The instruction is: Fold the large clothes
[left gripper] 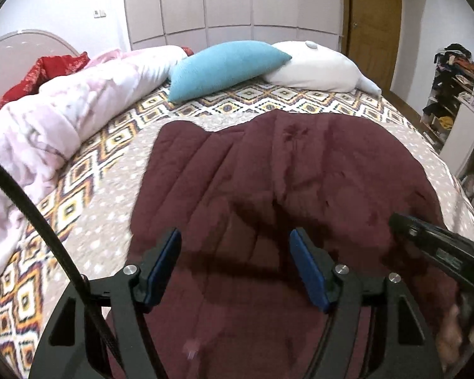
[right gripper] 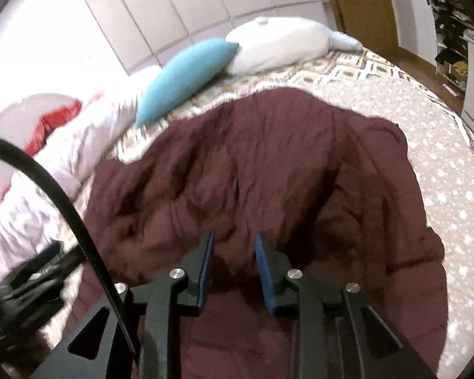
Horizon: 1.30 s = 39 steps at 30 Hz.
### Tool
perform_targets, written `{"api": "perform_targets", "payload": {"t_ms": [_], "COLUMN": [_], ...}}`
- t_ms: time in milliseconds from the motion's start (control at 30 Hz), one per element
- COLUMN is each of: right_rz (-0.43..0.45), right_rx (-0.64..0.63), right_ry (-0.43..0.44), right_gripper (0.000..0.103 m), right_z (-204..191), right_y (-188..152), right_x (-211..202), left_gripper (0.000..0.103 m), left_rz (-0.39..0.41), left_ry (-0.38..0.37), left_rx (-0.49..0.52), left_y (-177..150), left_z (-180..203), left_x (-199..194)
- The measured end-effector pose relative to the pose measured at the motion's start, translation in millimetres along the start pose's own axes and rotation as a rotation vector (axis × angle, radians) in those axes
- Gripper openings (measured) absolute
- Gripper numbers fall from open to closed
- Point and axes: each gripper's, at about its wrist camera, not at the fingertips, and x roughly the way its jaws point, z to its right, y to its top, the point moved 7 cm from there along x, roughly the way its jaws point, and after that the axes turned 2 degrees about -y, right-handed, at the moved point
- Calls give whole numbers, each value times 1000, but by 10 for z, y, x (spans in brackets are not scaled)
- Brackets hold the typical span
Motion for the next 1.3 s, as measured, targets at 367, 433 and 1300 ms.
{"api": "perform_targets", "payload": {"t_ms": [367, 433, 1300], "right_rz": [9, 10, -10], "right_rx": [-88, -96, -44], "right_ry": [-35, -38, -142], "right_gripper": [36, 38, 49], "right_z": [-173, -174, 216], "right_y": [-515, -626, -1631], "right_x": [-786, -921, -1761], "left_gripper": [71, 71, 71], "left_rz": [79, 92, 176], "left_ry": [25, 23, 58], "left_rx": [22, 15, 13], "left_y": [-506, -572, -1148], "left_z": [-122, -133, -262], "left_x": [-1017, -1179, -2108]}}
